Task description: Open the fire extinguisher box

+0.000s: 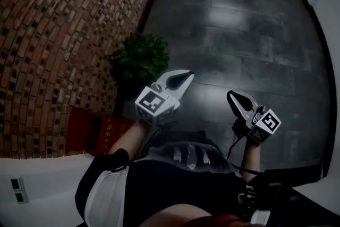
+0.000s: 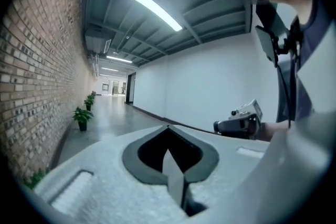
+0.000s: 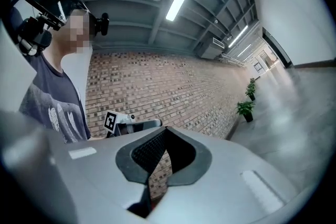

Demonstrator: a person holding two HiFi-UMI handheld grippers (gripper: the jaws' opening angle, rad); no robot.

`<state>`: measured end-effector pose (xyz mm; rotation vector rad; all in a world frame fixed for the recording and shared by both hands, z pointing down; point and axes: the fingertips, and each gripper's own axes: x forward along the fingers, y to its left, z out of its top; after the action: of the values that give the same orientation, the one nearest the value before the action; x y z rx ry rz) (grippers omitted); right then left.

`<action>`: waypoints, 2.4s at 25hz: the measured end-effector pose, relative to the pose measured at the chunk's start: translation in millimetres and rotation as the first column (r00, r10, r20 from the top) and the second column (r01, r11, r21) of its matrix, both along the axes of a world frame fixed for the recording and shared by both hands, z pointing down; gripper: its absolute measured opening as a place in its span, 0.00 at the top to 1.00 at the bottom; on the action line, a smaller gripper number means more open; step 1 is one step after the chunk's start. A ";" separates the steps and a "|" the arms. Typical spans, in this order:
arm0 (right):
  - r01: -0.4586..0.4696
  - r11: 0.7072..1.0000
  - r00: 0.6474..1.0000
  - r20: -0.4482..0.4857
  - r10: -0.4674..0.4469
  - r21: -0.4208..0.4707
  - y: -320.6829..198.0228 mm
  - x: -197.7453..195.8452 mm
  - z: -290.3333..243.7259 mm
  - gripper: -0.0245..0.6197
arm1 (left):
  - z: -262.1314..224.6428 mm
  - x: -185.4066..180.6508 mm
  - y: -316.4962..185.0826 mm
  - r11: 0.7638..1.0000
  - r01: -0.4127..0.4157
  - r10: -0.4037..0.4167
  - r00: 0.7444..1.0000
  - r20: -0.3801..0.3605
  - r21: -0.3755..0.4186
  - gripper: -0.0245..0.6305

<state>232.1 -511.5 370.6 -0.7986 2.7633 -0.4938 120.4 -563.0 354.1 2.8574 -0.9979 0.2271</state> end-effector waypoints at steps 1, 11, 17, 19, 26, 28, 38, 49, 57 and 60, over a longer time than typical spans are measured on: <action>0.000 1.000 1.000 0.016 0.000 -0.010 1.6 4.1 -2.5 0.96 | -2.6 8.1 0.2 1.000 -0.021 0.021 1.000 -0.009 -0.002 0.96; -0.054 0.998 0.999 -0.012 0.053 -0.033 -15.5 30.4 -2.3 0.96 | -2.7 65.7 -16.9 0.980 -0.193 0.190 0.980 -0.056 -0.047 0.96; -0.031 0.999 0.997 -0.074 0.028 -0.045 -45.2 29.2 1.9 0.96 | 2.1 84.3 -51.4 0.964 -0.267 0.266 0.960 -0.085 -0.006 0.96; -0.025 0.998 0.997 -0.079 0.021 -0.053 -66.2 22.1 3.5 0.96 | 7.3 83.1 -68.2 0.959 -0.281 0.276 0.953 -0.121 -0.027 0.96; 0.068 0.997 0.987 -0.142 -0.073 -0.041 -148.2 -36.1 -13.6 0.96 | -7.9 56.9 -142.9 0.958 -0.285 0.286 0.940 -0.187 0.033 0.96; 0.097 0.994 0.981 -0.164 -0.103 -0.044 -168.4 -50.9 -15.1 0.96 | -12.6 51.9 -161.0 0.950 -0.307 0.312 0.931 -0.192 0.055 0.96; 0.309 0.951 0.910 -0.292 -0.294 0.003 -239.1 -112.9 -7.0 0.96 | -15.3 28.1 -224.5 0.949 -0.310 0.314 0.914 -0.256 0.057 0.96; 0.578 0.816 0.744 -0.426 -0.514 0.026 -267.7 -154.8 1.6 0.96 | -18.8 29.4 -261.3 0.978 -0.204 0.208 0.954 -0.215 0.041 0.96; 0.675 0.738 0.706 -0.266 -0.656 -0.028 -328.9 -105.6 -1.5 0.96 | -6.5 73.7 -334.6 0.986 -0.113 0.085 0.973 -0.213 -0.121 0.96; 0.721 0.693 0.669 -0.247 -0.701 -0.014 -348.5 -76.7 -0.4 0.97 | -1.8 102.8 -358.7 0.987 -0.092 0.066 0.980 -0.188 -0.130 0.96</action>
<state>155.4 -860.0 370.2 0.3388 3.2232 -0.4090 223.2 -921.7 352.2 2.7353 -0.8023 0.0362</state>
